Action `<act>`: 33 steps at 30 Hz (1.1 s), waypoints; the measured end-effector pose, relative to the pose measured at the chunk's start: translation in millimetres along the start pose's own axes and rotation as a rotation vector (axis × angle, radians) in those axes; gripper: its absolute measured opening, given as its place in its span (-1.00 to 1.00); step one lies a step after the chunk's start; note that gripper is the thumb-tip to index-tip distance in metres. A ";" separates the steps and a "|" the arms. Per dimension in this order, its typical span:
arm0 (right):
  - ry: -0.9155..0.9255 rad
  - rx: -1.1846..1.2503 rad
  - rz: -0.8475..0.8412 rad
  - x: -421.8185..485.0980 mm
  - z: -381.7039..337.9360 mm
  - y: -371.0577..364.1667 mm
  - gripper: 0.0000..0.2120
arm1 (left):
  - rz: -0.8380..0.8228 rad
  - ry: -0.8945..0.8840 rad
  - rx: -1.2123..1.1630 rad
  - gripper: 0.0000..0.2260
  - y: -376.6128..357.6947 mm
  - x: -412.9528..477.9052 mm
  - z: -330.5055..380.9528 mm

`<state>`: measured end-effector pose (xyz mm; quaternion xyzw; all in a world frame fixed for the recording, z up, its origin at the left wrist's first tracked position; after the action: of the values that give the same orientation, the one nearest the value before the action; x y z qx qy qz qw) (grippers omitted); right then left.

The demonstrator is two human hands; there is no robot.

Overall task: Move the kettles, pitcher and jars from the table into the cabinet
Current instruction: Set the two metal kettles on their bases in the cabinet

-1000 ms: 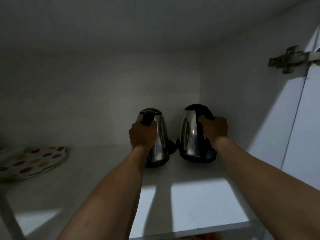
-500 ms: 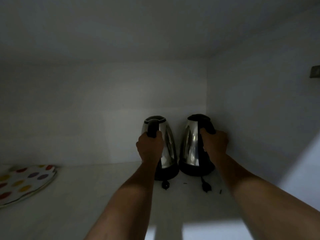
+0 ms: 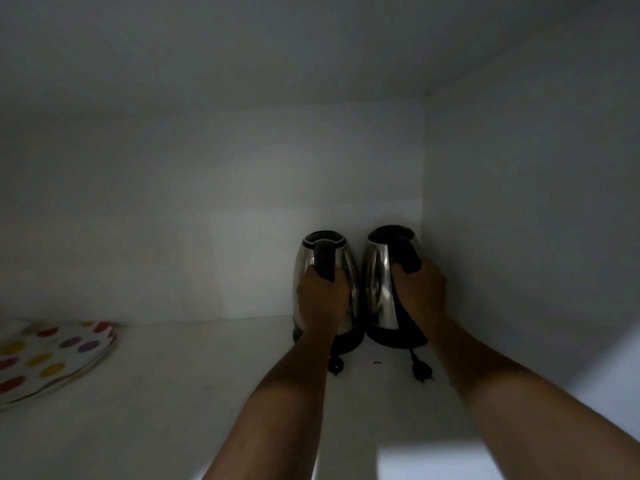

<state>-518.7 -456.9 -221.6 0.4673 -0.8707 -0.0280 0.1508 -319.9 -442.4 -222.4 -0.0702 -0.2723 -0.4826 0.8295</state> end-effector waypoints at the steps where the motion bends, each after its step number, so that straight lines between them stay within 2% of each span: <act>1: -0.002 -0.015 -0.006 -2.0 -1.8 1.2 -0.75 | -0.025 0.004 0.013 -0.86 0.8 0.8 -0.2; 5: -0.122 -0.067 -0.090 -8.7 5.4 3.8 -0.78 | -0.133 0.039 0.070 -0.79 5.9 -0.1 -1.9; 9: -0.178 -0.140 -0.140 -22.3 8.9 14.0 -0.52 | -0.231 0.040 0.151 -0.60 17.5 -8.2 3.3; 16: -0.186 -0.280 -0.141 -63.1 -7.4 40.5 -0.32 | -0.254 -0.032 0.240 -0.31 45.4 -31.9 24.0; 21: -0.161 -0.291 -0.164 -98.2 -24.2 56.9 -0.42 | -0.293 -0.095 0.268 -0.31 69.4 -50.6 38.3; 28: -0.039 -0.378 -0.187 -169.2 -58.5 73.0 -0.47 | -0.460 -0.177 0.355 -0.36 112.4 -92.2 64.3; 31: -0.007 -0.393 -0.255 -202.8 -78.4 79.3 -0.53 | -0.470 -0.228 0.411 -0.42 141.9 -111.2 85.2; 33: 0.049 -0.407 -0.322 -227.2 -93.2 80.6 -0.74 | -0.452 -0.224 0.416 -0.55 167.3 -123.9 99.5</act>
<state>-439.0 -216.3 -171.2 0.5606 -0.7575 -0.2151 0.2562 -265.6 -222.5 -178.5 0.1105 -0.4632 -0.5777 0.6629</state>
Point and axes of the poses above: each hand's wrist, its own x-axis towards the middle knuckle, its own y-axis out of the back of the hand, z = x × y, the point moved 5 cm from there along x, towards the middle knuckle, and after that the axes turned 9 degrees about -y, right-handed, at the moved point
